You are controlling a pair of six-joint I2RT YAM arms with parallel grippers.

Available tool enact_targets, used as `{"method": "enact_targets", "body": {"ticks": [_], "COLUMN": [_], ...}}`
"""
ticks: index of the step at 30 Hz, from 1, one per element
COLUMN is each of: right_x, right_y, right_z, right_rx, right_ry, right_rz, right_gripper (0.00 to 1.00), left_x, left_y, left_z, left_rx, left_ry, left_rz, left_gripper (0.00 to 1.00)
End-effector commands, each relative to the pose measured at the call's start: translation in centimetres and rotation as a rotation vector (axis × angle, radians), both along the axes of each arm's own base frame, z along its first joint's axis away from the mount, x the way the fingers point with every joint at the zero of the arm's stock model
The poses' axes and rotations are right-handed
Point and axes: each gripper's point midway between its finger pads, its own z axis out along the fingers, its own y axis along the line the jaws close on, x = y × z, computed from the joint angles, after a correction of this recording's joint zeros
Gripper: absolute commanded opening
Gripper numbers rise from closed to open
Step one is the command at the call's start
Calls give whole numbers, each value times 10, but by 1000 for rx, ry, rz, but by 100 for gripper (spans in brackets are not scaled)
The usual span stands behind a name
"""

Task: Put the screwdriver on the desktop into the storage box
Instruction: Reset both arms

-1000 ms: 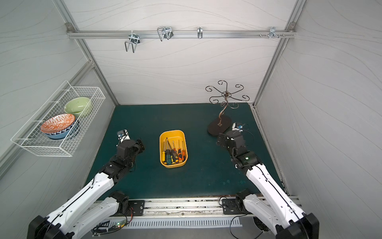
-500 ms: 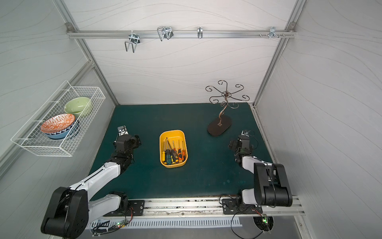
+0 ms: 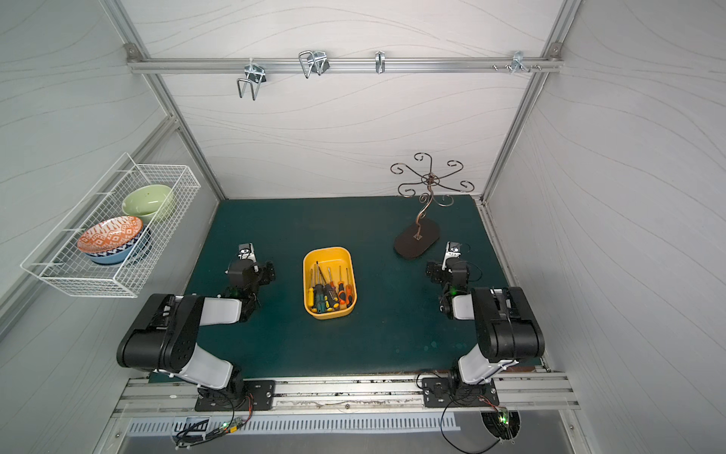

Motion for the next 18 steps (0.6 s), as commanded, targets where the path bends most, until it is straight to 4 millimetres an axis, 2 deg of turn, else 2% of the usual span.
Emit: {"method": "enact_targets", "body": {"ticks": [1, 3, 12, 18], "right_x": [7, 7, 9, 8], "right_y": [4, 3, 4, 4], "right_z": [13, 14, 14, 14], "right_rx": [1, 0, -13, -15], "right_ry": [-43, -42, -37, -38], "right_rz": [14, 13, 5, 5], "right_gripper": [99, 99, 99, 99], "left_x": [15, 13, 19, 15], "left_y": [6, 0, 0, -1], "left_z": [32, 28, 25, 27], "left_rx": [-15, -22, -34, -33], "left_ry": [-171, -116, -110, -125], "left_rz": [29, 16, 4, -1], "left_gripper": [100, 100, 100, 100]}}
